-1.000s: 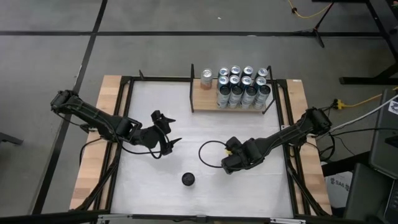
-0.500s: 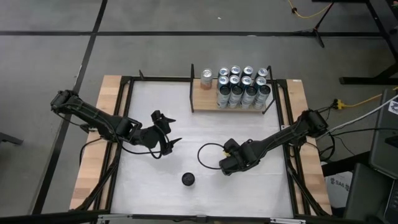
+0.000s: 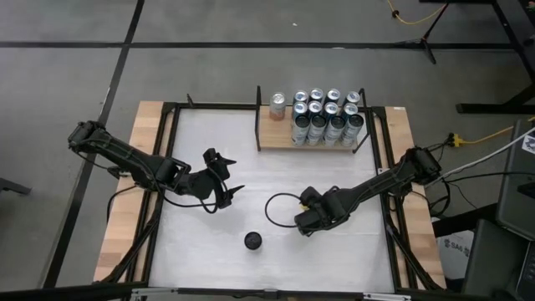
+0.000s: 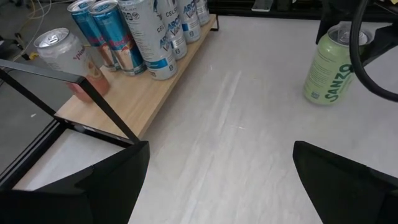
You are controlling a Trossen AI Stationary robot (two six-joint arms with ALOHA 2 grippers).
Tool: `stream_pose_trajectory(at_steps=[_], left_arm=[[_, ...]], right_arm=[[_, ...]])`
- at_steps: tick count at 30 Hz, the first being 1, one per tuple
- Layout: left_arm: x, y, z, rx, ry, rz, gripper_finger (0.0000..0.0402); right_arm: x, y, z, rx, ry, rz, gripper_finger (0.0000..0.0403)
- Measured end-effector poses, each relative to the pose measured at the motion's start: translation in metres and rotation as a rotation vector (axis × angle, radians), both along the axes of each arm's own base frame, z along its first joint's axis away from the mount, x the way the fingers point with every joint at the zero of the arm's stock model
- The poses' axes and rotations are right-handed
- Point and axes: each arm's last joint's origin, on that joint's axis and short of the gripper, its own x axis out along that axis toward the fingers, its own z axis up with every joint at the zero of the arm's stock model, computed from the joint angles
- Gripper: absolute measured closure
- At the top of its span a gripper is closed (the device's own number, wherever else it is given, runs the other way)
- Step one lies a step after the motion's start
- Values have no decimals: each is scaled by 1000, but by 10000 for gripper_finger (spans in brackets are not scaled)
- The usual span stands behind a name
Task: Place canned beverage on shelf
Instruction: Put the green soda can on the shelf
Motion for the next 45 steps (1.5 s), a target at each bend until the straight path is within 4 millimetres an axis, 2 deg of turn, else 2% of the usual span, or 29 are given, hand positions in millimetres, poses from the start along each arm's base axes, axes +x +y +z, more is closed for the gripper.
stream_pose_trajectory(at_steps=[10, 21, 36, 40, 45], left_arm=[[0, 0, 0, 0, 0, 0, 14], [0, 0, 0, -1, -1, 1, 14], [4, -1, 5, -22, -63, 1, 14], [4, -1, 5, -23, -65, 4, 14], [4, 1, 5, -13, -74, 27, 14]], right_arm=[[7, -7, 1, 4, 2, 225, 117], [29, -41, 2, 44, -25, 597, 114], [47, -97, 2, -38, -42, 1135, 110], [49, -105, 2, -74, -34, 1254, 110], [49, -105, 2, -111, -18, 1430, 110]])
